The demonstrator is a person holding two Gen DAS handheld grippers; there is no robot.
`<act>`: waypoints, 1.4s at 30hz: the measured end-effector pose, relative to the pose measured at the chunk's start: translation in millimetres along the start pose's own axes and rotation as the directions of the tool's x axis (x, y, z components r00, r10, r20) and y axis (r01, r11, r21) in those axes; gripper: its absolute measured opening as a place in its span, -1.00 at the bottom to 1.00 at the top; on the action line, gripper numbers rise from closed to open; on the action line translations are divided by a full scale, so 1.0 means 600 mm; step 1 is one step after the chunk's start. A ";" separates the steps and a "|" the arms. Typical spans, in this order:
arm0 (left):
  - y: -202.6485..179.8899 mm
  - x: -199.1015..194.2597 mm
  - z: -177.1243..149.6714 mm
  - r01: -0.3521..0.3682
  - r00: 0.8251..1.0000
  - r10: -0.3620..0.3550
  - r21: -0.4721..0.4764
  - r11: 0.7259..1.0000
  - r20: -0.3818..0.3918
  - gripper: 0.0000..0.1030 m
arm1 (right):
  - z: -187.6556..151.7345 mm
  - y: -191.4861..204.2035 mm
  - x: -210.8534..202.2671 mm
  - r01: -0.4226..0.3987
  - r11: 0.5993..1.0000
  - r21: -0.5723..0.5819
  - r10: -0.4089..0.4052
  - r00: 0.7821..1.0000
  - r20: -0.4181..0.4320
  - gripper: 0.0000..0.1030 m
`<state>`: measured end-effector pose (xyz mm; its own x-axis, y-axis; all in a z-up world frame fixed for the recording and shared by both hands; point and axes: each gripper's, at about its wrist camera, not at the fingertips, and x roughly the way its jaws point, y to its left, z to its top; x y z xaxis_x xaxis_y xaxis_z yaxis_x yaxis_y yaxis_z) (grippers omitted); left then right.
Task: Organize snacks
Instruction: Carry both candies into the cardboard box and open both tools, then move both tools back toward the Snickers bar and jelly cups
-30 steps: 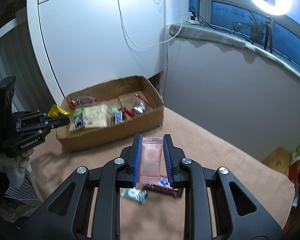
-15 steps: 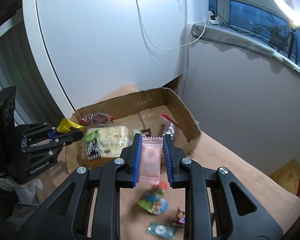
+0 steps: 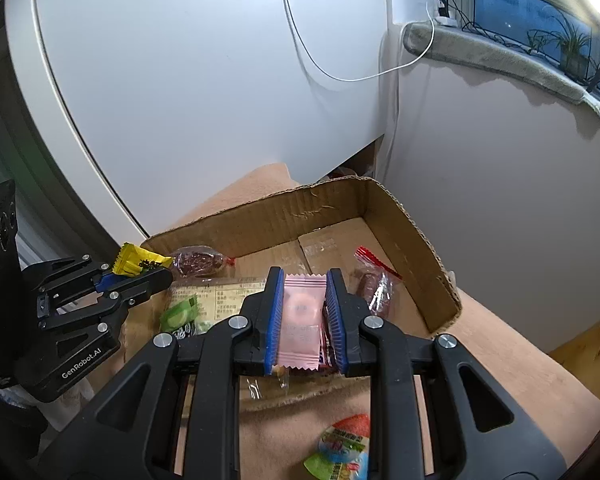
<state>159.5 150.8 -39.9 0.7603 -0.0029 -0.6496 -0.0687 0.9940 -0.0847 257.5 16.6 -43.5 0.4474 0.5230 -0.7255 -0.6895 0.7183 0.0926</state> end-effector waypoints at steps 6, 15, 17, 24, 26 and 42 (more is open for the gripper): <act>0.000 0.009 0.002 0.003 1.000 -0.003 0.002 1.000 -0.009 -0.80 | 0.007 0.002 0.011 -0.005 1.000 0.002 0.005 1.000 -0.015 -0.56; -0.005 0.006 0.002 0.006 1.000 -0.006 -0.001 1.000 -0.004 -0.20 | 0.008 0.001 -0.002 0.021 1.000 0.008 -0.021 1.000 0.014 0.40; -0.006 0.006 0.002 0.006 1.000 -0.006 -0.002 1.000 -0.004 -0.20 | 0.008 -0.001 -0.006 0.028 1.000 0.009 -0.028 1.000 0.013 0.43; -0.010 -0.008 0.000 0.013 1.000 -0.013 -0.009 1.000 0.008 -0.20 | 0.000 -0.019 -0.033 0.045 0.999 0.030 -0.046 0.999 0.028 0.53; -0.013 -0.014 -0.002 0.018 1.000 -0.018 -0.008 1.000 0.012 -0.20 | -0.005 -0.028 -0.049 0.047 0.998 0.041 -0.049 0.998 0.040 0.53; -0.097 -0.077 -0.031 0.136 0.990 -0.136 0.006 0.991 0.047 -0.20 | -0.111 -0.122 -0.172 0.111 0.986 0.123 -0.118 0.992 0.052 0.53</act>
<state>116.5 91.1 -18.7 0.7919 -0.1327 -0.5960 0.0387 0.9850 -0.1679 223.6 -120.4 -21.0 0.5548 0.4573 -0.6950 -0.5603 0.8229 0.0941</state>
